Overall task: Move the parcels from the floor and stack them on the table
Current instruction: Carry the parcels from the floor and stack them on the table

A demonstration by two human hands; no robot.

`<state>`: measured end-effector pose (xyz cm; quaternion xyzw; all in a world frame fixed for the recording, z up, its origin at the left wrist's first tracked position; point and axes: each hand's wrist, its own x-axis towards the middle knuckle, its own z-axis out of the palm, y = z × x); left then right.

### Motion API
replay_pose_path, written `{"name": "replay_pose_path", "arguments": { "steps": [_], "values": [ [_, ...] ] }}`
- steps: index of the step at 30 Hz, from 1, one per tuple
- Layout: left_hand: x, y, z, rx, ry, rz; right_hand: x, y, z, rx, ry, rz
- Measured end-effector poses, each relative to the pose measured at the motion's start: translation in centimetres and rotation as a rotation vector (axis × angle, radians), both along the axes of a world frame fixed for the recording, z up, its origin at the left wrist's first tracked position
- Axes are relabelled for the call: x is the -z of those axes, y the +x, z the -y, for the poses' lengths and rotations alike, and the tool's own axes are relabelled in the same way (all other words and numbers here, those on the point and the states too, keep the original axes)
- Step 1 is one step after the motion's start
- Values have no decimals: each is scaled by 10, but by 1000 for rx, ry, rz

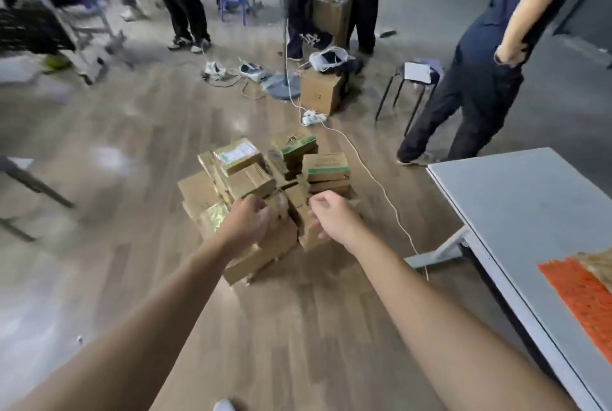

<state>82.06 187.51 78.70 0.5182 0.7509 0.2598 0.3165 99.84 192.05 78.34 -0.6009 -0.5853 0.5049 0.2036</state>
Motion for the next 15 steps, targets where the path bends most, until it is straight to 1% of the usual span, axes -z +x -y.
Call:
{"name": "replay_pose_path", "arguments": {
  "steps": [4, 7, 11, 15],
  "values": [
    [8, -94, 13, -38, 13, 6, 10, -92, 4, -25, -10, 13],
    [15, -145, 18, -52, -23, 16, 12, -138, 3, 4, -34, 27],
    [27, -196, 13, -43, -74, 54, 17, -179, -8, -3, -42, 47],
    [37, -227, -11, -29, -95, 62, 27, -214, -36, -28, -46, 82]
  ]
}}
